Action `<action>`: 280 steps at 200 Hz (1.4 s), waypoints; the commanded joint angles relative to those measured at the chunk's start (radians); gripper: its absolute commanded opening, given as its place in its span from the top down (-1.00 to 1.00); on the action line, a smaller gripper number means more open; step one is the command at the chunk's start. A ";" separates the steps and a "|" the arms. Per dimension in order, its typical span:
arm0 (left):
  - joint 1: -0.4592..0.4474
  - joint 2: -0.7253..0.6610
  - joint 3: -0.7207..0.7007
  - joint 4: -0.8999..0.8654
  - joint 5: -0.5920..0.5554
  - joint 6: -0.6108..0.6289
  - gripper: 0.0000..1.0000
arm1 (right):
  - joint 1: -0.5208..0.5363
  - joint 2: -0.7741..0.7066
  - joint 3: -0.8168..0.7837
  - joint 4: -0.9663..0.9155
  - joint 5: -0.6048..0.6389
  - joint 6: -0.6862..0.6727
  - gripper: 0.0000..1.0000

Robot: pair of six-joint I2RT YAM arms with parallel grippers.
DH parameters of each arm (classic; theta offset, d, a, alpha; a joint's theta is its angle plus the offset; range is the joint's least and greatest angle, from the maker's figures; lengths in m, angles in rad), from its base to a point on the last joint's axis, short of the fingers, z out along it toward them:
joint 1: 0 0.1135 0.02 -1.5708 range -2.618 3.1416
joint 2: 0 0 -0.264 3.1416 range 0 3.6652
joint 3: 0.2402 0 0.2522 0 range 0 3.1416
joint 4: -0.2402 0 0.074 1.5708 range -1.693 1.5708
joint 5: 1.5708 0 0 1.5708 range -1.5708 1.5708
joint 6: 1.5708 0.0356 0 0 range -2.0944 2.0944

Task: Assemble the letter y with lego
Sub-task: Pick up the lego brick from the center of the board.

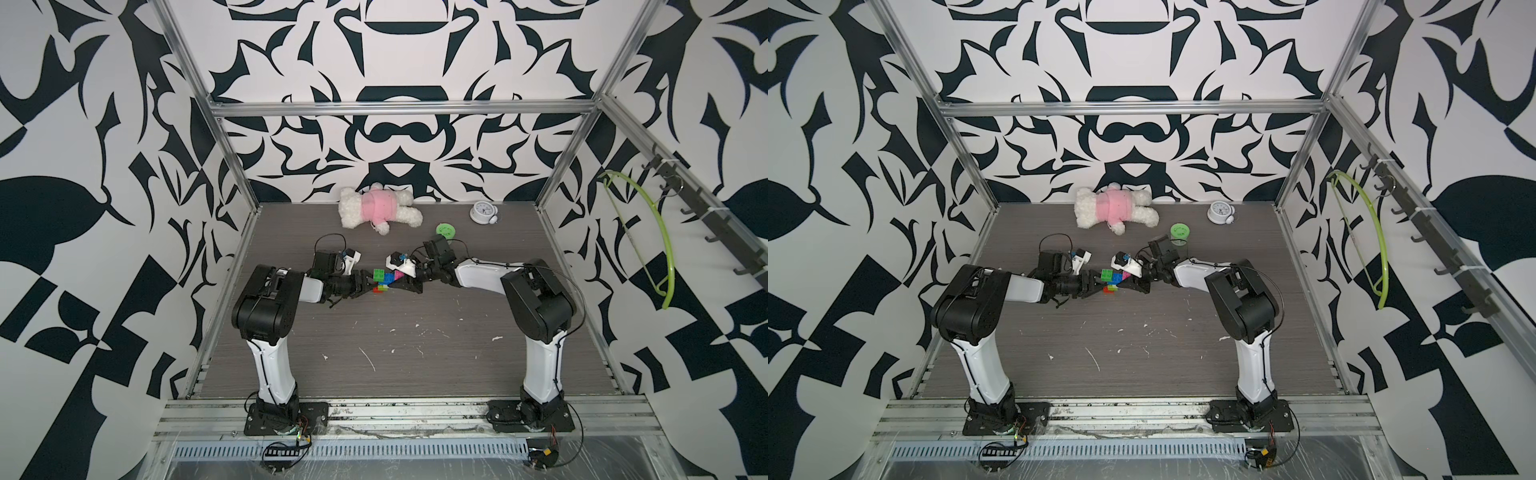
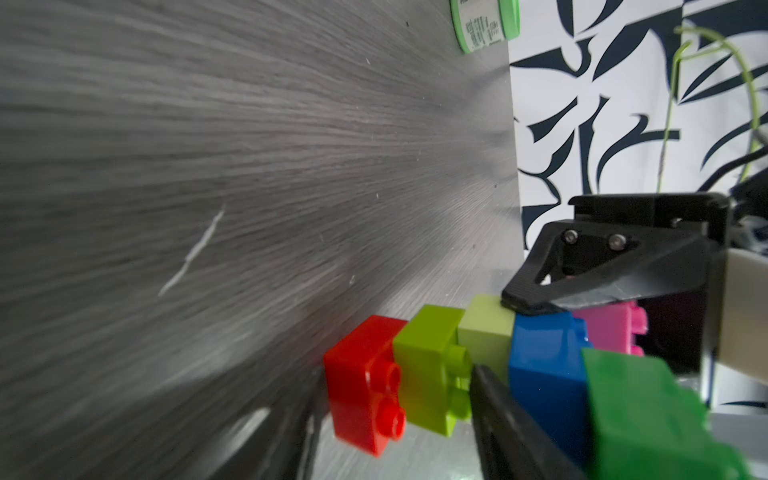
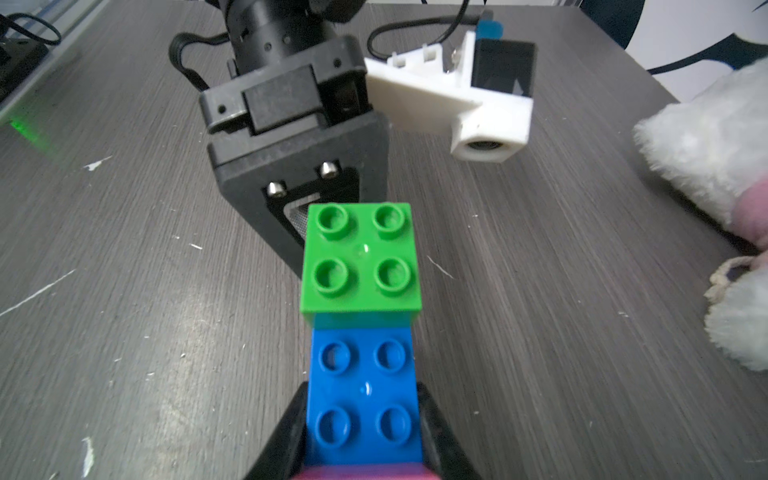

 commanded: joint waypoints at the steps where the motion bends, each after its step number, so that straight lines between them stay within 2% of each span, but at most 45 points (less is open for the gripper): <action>1: 0.008 0.068 -0.054 -0.228 -0.161 0.013 -0.33 | 0.012 -0.010 0.030 0.009 -0.021 -0.008 0.31; 153: 0.055 0.051 -0.071 -0.172 -0.108 -0.036 -0.39 | 0.009 -0.013 0.068 -0.076 -0.012 0.002 0.34; 240: 0.111 0.017 -0.074 -0.165 -0.116 -0.062 -0.38 | 0.006 -0.084 0.166 -0.452 -0.085 -0.003 0.44; 280: 0.112 0.011 -0.076 -0.165 -0.117 -0.063 -0.37 | 0.006 -0.124 0.187 -0.655 -0.121 0.059 0.44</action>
